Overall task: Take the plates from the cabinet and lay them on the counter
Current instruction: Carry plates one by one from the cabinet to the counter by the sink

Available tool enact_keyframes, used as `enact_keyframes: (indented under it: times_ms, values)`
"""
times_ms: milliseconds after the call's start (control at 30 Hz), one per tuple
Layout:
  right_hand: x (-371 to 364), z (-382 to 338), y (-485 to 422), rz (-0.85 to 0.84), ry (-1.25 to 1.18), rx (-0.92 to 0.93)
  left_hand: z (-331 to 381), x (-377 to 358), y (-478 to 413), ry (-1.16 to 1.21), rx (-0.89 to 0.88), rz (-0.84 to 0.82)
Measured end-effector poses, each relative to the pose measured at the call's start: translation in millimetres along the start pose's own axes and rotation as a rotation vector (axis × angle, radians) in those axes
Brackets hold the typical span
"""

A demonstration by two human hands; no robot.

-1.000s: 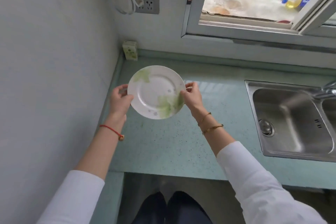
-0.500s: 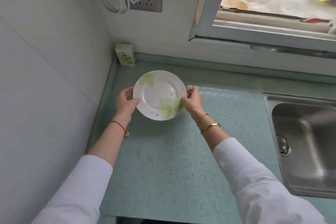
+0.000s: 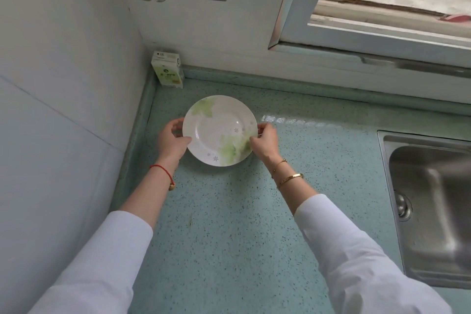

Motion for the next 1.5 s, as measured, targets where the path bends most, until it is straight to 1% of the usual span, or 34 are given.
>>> enact_keyframes:
  times_ms: [433,667,800,900,1067,1333,1500]
  values:
    - [-6.6,9.2,-0.1,-0.019,0.021,-0.033,-7.3,-1.1,-8.8,-0.05,-0.009,-0.026]
    - [-4.7,3.0,8.1,-0.101,0.036,-0.035,-17.1,-0.8,-4.6,-0.075,-0.001,-0.116]
    - [7.3,-2.6,22.9,-0.083,0.018,-0.025,-17.7,4.6,2.7,-0.052,0.026,-0.149]
    - [17.4,-4.3,38.4,-0.07,-0.035,-0.016,-11.5,17.0,16.5,-0.041,0.014,-0.115]
    - [31.5,-18.3,82.7,-0.081,-0.17,0.047,11.5,41.9,68.9,0.055,-0.149,-0.056]
    - [58.2,-47.7,181.6,-0.183,-0.318,0.19,36.7,91.9,193.9,0.263,-0.293,0.014]
    - [75.1,-55.7,239.7,-0.274,-0.377,0.293,44.7,111.4,281.8,0.318,-0.362,0.084]
Point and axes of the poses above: each hand's wrist, its own y-axis away from the middle knuckle, its own x-axis out of the back of the hand, z = x × y, the point moved 6 cm from there along -y, towards the middle knuckle, and after that the axes turned 3 degrees about -z, right-handed, at the moved point
